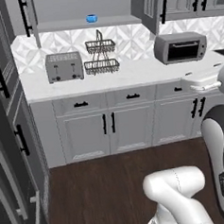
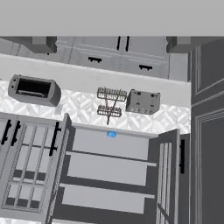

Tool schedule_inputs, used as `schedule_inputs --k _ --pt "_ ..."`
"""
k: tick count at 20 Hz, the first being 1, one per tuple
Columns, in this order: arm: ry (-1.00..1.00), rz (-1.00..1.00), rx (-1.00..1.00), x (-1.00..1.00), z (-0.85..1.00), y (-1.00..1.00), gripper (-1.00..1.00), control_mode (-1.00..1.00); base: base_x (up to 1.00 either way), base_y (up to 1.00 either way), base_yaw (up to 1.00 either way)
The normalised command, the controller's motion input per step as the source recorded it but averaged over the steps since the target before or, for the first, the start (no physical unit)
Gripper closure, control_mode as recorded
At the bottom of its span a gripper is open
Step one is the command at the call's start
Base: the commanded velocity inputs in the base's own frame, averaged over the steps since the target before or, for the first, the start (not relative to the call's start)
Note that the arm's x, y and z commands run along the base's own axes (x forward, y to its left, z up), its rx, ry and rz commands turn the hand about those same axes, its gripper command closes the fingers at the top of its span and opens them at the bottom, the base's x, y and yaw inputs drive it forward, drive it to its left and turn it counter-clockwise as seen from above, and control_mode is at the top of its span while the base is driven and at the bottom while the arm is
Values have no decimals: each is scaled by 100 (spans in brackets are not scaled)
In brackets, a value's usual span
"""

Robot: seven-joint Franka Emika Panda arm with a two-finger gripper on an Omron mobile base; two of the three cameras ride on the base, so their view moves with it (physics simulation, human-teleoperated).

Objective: Gather all objects into one cabinet and sort the glasses and bowls to opposite sides.

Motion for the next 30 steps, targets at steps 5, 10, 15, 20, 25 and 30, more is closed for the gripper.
schedule_inputs --k 5,10,15,20,25,30 --pt "0 0 0 0 0 0 -100 100 95 1 -23" --pt "0 0 0 0 0 0 -100 100 83 40 -25" --pt "0 0 0 0 0 0 -100 100 59 60 -24" --pt "0 0 0 0 0 0 -100 100 55 50 -25" --pt "0 0 0 0 0 0 -100 100 50 49 -16" --pt "0 0 0 0 0 0 -100 100 47 45 -2"
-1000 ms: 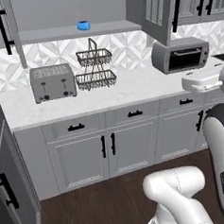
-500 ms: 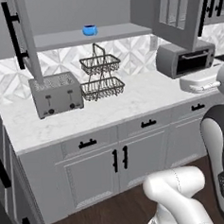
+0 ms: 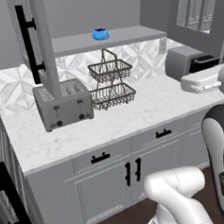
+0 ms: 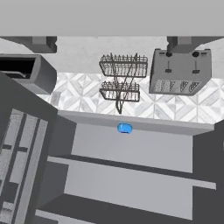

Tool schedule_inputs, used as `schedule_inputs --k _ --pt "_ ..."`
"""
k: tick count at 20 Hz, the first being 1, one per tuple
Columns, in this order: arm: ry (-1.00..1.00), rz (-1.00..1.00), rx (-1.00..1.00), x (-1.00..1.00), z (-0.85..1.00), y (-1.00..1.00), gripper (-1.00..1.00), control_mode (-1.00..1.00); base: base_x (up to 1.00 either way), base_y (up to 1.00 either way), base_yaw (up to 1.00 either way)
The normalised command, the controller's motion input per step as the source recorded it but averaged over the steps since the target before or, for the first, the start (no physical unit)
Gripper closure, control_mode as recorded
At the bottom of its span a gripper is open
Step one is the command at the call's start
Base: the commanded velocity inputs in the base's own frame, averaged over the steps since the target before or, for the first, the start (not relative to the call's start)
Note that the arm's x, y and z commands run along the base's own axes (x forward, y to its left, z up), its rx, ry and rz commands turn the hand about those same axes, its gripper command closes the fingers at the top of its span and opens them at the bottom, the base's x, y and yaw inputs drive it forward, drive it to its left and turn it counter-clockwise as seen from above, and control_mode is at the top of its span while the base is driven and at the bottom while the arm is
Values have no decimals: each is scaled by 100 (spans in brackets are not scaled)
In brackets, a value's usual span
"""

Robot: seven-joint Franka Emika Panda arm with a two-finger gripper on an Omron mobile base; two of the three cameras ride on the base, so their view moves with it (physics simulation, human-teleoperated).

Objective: Gather all objects into one cabinet and sort the glasses and bowls to opposite sides.

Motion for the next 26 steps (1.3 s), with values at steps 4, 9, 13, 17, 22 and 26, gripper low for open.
schedule_inputs --k 4,9,13,17,22,26 --pt "0 0 0 0 0 0 -100 100 38 25 3" --pt "0 0 0 0 0 0 -100 100 33 5 16" --pt "0 0 0 0 0 0 -100 100 31 0 18" --pt "0 0 0 0 0 0 -100 100 54 -23 4" --pt "0 0 0 0 0 0 -100 100 82 -19 0" --pt "0 0 0 0 0 0 -100 100 77 -1 0"
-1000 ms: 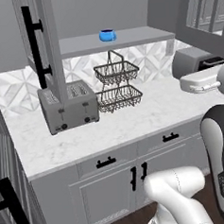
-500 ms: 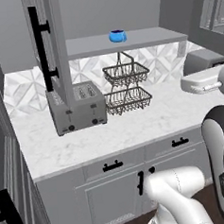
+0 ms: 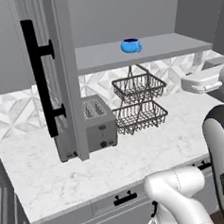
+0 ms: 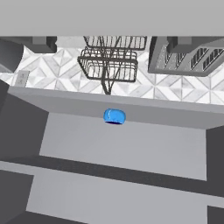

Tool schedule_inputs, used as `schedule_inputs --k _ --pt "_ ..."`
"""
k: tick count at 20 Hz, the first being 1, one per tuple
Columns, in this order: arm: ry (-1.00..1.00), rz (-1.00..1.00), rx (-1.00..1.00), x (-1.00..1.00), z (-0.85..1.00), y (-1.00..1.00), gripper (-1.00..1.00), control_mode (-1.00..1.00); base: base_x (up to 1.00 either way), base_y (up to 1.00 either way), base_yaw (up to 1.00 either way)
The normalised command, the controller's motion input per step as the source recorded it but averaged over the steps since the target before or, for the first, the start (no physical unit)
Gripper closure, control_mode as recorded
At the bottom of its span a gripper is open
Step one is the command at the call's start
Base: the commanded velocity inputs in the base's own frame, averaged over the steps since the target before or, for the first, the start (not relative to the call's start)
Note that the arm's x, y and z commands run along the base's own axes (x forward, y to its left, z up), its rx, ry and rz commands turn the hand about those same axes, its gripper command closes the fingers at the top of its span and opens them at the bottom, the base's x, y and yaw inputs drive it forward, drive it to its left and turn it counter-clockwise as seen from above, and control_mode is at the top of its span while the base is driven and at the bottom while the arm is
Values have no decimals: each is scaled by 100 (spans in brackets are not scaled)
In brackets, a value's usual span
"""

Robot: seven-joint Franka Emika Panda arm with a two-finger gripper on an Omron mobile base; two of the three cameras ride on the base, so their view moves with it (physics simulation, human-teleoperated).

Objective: Gather all objects into one cabinet and sort the glasses and bowls to opposite sides.

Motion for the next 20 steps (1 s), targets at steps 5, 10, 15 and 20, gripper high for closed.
schedule_inputs --k 5,10,15,20 --pt "0 0 0 0 0 0 -100 100 49 -1 0" --pt "0 0 0 0 0 0 -100 100 28 -9 0" --pt "0 0 0 0 0 0 -100 100 7 -1 0" --pt "0 0 0 10 0 -7 -100 -100 19 -13 0"
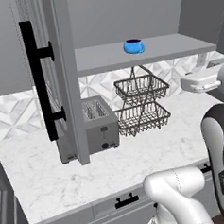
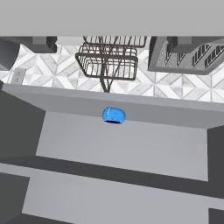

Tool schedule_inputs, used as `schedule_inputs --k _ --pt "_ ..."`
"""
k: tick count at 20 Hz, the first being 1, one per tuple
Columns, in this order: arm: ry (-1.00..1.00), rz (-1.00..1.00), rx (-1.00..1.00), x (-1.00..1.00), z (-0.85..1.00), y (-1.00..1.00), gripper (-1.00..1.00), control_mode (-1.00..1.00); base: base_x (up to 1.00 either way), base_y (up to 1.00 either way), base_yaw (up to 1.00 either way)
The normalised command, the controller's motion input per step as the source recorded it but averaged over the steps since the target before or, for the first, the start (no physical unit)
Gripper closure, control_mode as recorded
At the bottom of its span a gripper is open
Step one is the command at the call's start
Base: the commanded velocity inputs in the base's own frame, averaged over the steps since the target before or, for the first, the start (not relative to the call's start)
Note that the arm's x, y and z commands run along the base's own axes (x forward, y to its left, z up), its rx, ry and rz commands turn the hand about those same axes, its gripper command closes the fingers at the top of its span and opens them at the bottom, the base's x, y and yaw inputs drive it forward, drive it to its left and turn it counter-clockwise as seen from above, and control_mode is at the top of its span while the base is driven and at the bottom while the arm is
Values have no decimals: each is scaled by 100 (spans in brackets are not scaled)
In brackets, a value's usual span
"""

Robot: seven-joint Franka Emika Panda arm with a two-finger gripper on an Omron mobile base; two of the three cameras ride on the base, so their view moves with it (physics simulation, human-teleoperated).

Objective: Gather all objects into one cabinet and sort the glasses and bowls to opposite sides.

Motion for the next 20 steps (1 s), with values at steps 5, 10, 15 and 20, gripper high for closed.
schedule_inputs --k 5,10,15,20 --pt "0 0 0 51 13 -45 -100 -100 0 0 0" --pt "-1 2 -3 27 1 7 -100 -100 0 0 0" --pt "-1 -1 -5 52 0 29 -100 -100 0 0 0" --pt "0 -6 0 79 8 0 -100 -100 0 0 0"
